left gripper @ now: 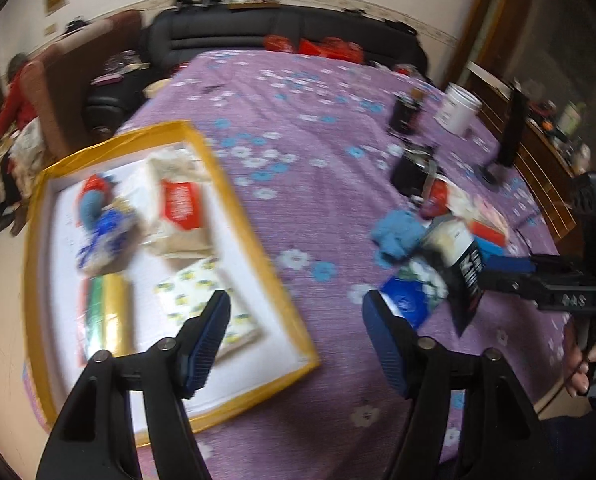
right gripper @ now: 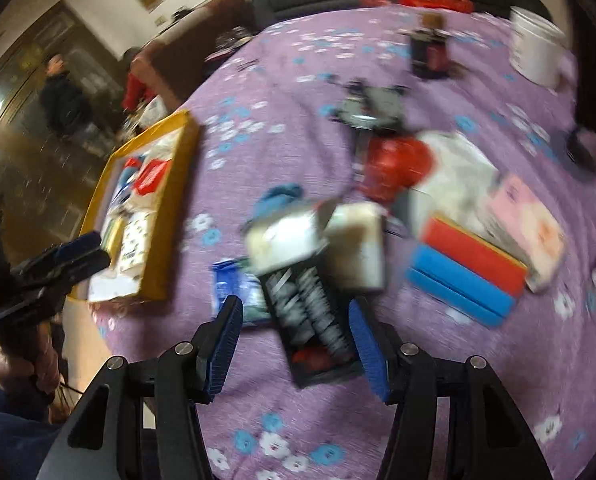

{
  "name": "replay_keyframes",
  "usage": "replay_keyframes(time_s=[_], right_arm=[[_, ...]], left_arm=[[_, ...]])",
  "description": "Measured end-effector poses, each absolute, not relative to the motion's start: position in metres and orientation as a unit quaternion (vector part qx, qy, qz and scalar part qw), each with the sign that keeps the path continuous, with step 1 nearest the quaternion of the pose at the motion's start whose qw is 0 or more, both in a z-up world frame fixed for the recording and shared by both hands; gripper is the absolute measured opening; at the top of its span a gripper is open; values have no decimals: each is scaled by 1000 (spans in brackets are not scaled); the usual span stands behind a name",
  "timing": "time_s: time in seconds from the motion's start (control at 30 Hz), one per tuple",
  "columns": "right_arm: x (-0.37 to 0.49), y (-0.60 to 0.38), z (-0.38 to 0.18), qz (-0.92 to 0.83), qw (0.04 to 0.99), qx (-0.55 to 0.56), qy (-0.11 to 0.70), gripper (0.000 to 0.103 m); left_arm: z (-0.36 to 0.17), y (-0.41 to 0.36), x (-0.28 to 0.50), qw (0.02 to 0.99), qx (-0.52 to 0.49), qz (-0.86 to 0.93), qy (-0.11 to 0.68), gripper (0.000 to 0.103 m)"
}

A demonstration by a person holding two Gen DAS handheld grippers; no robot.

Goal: Organize soft objects
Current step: 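Grasp the blue Vinda tissue pack with the left gripper while the right grasps the black wipe pack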

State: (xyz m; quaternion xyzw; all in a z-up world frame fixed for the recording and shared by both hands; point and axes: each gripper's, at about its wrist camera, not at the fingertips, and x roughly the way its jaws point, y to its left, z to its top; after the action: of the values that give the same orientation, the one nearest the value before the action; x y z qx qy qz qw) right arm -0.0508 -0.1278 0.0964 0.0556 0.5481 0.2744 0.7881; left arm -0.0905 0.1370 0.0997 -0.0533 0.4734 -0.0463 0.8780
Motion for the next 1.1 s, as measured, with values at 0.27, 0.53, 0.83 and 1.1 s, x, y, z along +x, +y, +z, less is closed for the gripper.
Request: replay_keyframes(time_s=[0.27, 0.53, 0.83, 1.1], right_arm=[[-56, -164, 95, 242, 794, 89, 550, 60], [-75, -174, 95, 250, 796, 81, 545, 60], [-78, -164, 94, 259, 797, 53, 543, 64], [-70, -123, 88, 278, 791, -18, 544, 69]], left_arm=[[67, 53, -69, 837, 62, -157, 521, 82], [37, 12, -38, 811, 173, -175, 531, 82], [16, 4, -21, 805, 127, -176, 552, 56], [22, 34, -46, 814, 59, -146, 559, 52]])
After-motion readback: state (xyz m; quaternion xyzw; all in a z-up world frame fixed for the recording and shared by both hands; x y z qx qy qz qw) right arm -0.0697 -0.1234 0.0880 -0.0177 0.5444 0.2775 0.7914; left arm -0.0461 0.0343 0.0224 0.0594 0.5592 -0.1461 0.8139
